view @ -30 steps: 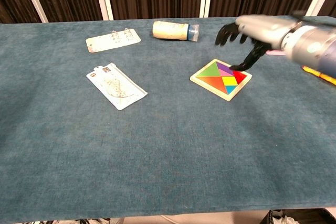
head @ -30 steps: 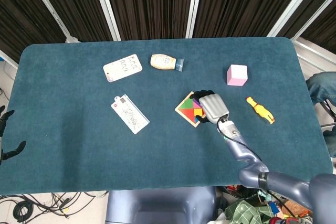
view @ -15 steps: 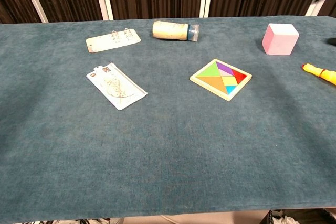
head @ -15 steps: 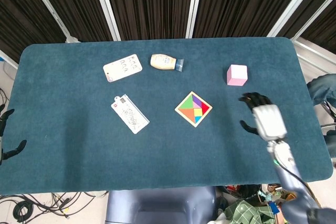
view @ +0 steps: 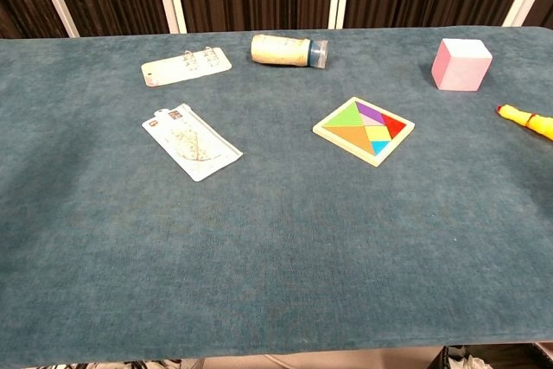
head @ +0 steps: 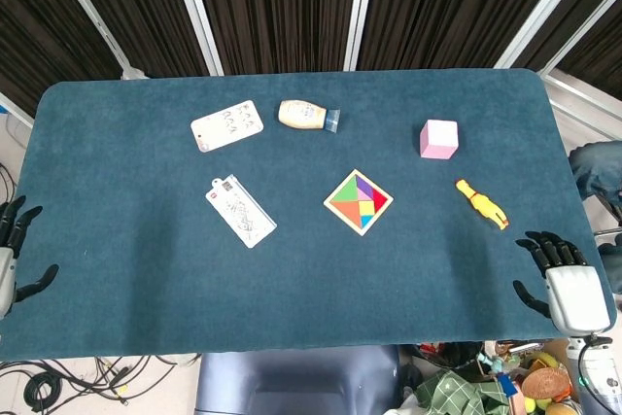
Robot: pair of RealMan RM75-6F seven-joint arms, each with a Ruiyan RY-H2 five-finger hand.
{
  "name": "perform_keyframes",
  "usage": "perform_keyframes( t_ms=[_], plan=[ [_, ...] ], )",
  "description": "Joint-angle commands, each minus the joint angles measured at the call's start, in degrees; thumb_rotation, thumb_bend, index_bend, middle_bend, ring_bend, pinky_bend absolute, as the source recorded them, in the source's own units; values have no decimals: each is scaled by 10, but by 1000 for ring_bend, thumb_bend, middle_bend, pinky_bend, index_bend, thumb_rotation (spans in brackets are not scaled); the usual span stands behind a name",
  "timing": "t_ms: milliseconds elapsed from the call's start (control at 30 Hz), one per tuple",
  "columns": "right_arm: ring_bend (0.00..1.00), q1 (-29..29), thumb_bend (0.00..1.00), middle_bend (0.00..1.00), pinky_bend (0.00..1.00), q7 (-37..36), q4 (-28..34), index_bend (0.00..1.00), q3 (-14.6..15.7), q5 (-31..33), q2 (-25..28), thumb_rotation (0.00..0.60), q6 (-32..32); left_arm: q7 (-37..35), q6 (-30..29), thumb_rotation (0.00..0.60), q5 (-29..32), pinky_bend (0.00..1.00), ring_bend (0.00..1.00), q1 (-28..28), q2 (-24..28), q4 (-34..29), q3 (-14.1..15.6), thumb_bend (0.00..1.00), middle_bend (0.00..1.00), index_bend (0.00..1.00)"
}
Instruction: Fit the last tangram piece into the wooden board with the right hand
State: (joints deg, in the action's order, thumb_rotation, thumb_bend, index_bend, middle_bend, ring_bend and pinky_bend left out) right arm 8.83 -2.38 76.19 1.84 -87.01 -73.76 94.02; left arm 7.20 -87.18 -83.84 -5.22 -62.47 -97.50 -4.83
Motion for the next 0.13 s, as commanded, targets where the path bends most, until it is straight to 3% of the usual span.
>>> perform_keyframes(
  t_ms=[33,133],
  plan=[
    [165,-1,153,191,231,-12,-24,276,-2,-7,-10,600,-9,19,4,600,-8,0,0,1,3,-13,10,227,38,160],
    [165,2,153,191,232,-6,-26,276,-6,-15,-9,600,-14,35,10,600,-9,0,0,1,2,-18,16,227,38,160]
  ],
)
